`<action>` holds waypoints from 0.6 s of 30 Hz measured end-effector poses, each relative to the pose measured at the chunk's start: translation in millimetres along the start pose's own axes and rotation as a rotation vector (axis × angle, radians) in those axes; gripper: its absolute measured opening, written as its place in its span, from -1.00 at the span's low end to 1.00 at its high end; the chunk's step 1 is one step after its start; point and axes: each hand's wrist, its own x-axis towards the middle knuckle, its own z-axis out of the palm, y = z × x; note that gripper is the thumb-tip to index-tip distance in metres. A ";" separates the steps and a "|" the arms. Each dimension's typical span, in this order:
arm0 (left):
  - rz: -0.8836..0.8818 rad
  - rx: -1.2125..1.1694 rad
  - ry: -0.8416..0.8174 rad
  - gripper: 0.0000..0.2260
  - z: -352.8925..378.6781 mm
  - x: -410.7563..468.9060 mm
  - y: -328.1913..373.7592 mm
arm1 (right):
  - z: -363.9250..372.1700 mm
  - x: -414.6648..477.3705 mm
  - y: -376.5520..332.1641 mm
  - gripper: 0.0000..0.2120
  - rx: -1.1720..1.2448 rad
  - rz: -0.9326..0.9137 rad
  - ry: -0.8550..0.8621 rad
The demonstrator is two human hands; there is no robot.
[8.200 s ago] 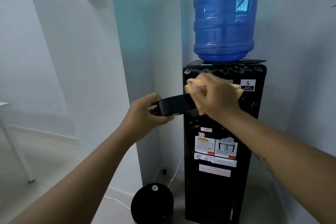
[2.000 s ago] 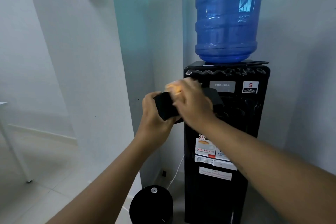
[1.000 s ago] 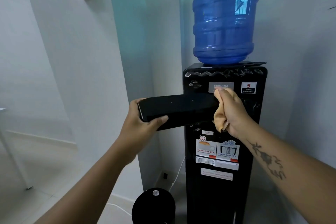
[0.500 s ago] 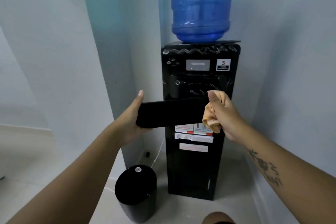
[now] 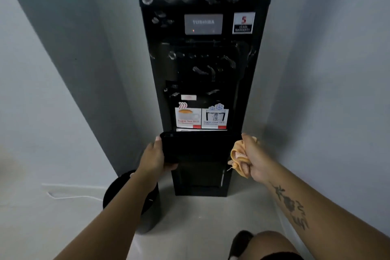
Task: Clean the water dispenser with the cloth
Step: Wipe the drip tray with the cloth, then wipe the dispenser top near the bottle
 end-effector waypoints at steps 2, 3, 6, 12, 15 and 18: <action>-0.015 0.106 0.041 -0.52 8.6 19.1 -15.4 | 0.4 18.0 6.2 -0.74 0.007 -0.021 0.076; -0.009 0.145 0.062 -0.51 13.4 27.8 -17.5 | 1.6 26.1 6.7 -0.78 0.006 -0.045 0.101; 0.046 0.193 0.110 -0.51 28.7 57.3 -6.4 | 10.7 49.9 -5.8 -0.84 0.061 -0.114 0.113; 0.187 0.287 0.225 -0.54 47.0 113.2 24.3 | 34.3 86.4 -47.5 -0.83 0.106 -0.242 0.174; 0.180 0.283 0.231 -0.61 49.9 129.1 23.5 | 36.9 100.7 -43.3 -0.89 0.094 -0.232 0.198; 0.183 0.240 0.221 -0.66 51.2 141.6 16.6 | 37.6 110.2 -33.1 -0.89 0.095 -0.237 0.230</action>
